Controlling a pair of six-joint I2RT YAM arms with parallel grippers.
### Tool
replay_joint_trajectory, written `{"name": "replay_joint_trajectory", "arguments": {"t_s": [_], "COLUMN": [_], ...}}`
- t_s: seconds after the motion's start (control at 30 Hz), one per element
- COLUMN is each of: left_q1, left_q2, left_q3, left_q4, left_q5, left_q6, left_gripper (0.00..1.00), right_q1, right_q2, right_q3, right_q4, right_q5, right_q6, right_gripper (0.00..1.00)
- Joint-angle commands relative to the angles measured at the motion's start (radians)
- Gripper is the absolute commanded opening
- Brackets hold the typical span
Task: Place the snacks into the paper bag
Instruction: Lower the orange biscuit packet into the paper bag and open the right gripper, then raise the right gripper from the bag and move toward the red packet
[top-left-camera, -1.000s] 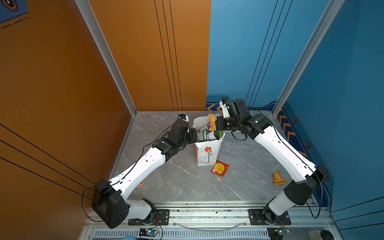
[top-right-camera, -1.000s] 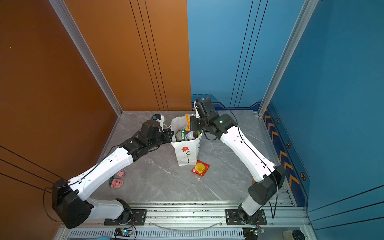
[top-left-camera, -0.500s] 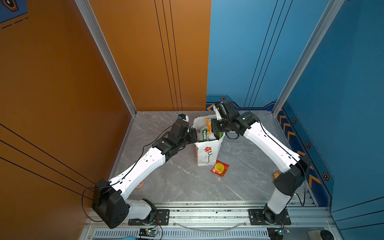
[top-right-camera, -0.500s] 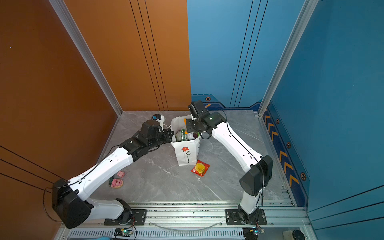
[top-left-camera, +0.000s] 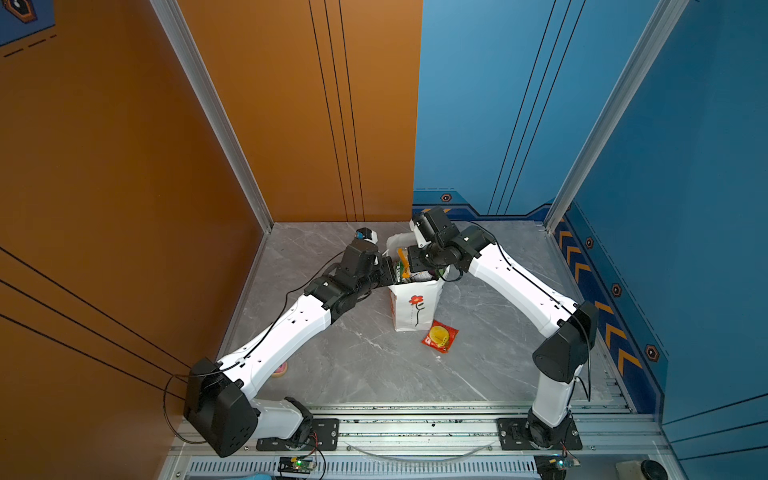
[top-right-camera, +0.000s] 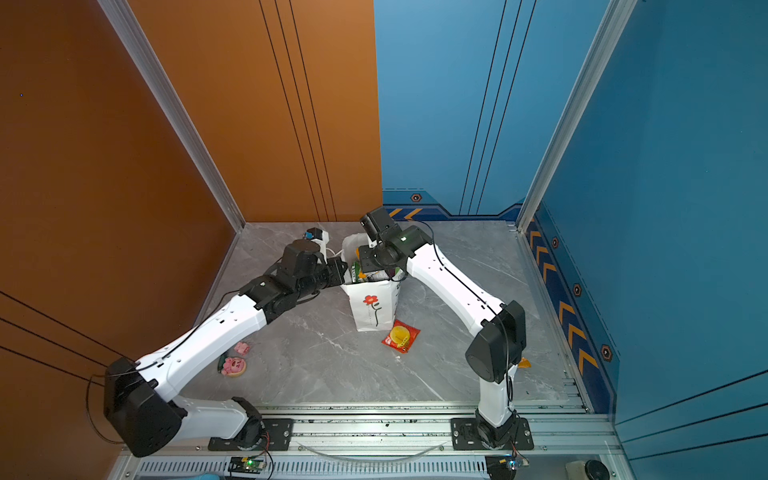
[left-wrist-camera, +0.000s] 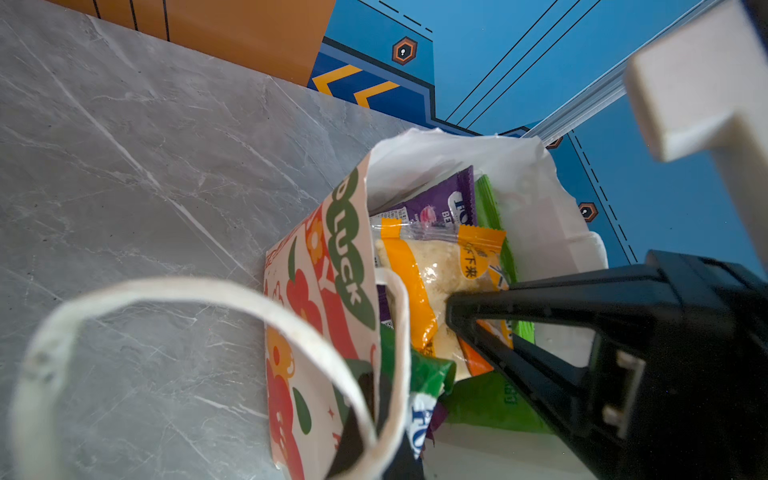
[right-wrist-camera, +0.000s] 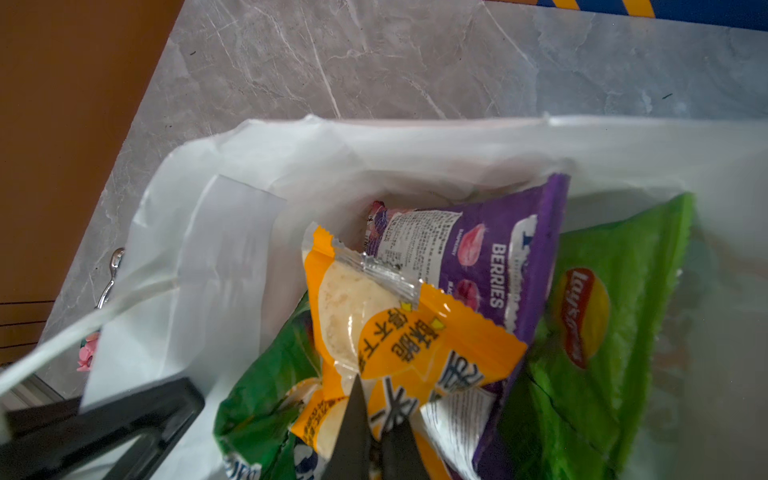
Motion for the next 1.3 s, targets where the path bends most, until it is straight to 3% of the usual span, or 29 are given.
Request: {"name": "replay_joint_trajectory", "arguments": {"t_s": [0.0, 0.13, 0.9, 1.07, 1.27], "left_q1": [-0.009, -0.007, -0.002, -0.002, -0.003], "left_q2": [-0.038, -0.044, -0.055, -0.055, -0.047], "left_q3": [0.028, 0.024, 0.011, 0.005, 0.007], "left_q4": [0.034, 0.033, 0.039, 0.047, 0.046], "left_q5": [0.011, 0.008, 0.004, 0.001, -0.002], "left_q6": [0.030, 0.031, 0.029, 0.028, 0.023], "left_gripper": [0.00, 0.00, 0.00, 0.00, 0.00], "right_q1": [0.002, -0.006, 0.002, 0.002, -0.008], "right_q2": [0.029, 0.045, -0.078, -0.189, -0.350], "right_q3": [0.037, 0.049, 0.096, 0.094, -0.051], "right_q4": [-0.034, -0.051, -0.138, -0.175, -0.153], "right_q5": [-0.005, -0.006, 0.022, 0.078, 0.120], "right_q6": [0.008, 0.019, 0.027, 0.001, 0.006], "right_gripper": [0.03, 0.05, 0.49, 0.56, 0.57]}}
